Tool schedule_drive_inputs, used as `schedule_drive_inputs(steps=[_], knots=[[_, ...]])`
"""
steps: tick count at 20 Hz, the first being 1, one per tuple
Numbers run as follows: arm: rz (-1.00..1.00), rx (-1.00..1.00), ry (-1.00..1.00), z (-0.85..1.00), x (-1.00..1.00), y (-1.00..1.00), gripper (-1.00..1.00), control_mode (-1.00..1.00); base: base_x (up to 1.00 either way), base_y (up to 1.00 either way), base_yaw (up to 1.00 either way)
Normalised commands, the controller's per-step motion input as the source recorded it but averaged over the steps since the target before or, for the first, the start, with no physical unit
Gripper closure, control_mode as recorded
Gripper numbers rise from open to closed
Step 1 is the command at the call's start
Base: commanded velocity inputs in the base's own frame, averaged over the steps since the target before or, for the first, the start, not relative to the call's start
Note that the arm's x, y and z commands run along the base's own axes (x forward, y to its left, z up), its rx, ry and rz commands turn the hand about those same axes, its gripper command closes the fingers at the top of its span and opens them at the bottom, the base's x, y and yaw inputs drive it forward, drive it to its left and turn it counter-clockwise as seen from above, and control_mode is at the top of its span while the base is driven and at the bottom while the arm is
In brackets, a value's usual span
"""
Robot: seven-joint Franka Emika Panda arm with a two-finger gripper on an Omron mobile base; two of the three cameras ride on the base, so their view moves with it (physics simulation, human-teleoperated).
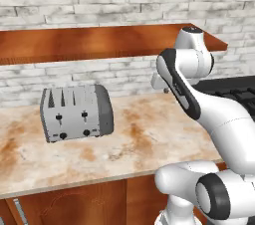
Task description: Take a straw from the drawer in front and place it inside the glass cup on the dining counter.
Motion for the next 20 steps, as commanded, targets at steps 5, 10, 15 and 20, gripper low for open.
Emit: schedule_drive_inputs(steps=[5,10,15,20], knots=[[0.0,0.0,0.0,0.0,-0.01,0.0,-1.0,1.0,-0.5,0.0,0.0],[0.0,0.0,0.0,0.0,0.0,0.0,-1.0,1.0,-0.84,0.03,-0.03],[0.0,0.0,0.0,0.0,0.0,0.0,-1.0,1.0,-0.23,0.19,-0.45],[0.0,0.0,0.0,0.0,0.0,0.0,-1.0,1.0,-0.03,0.22,-0.65]])
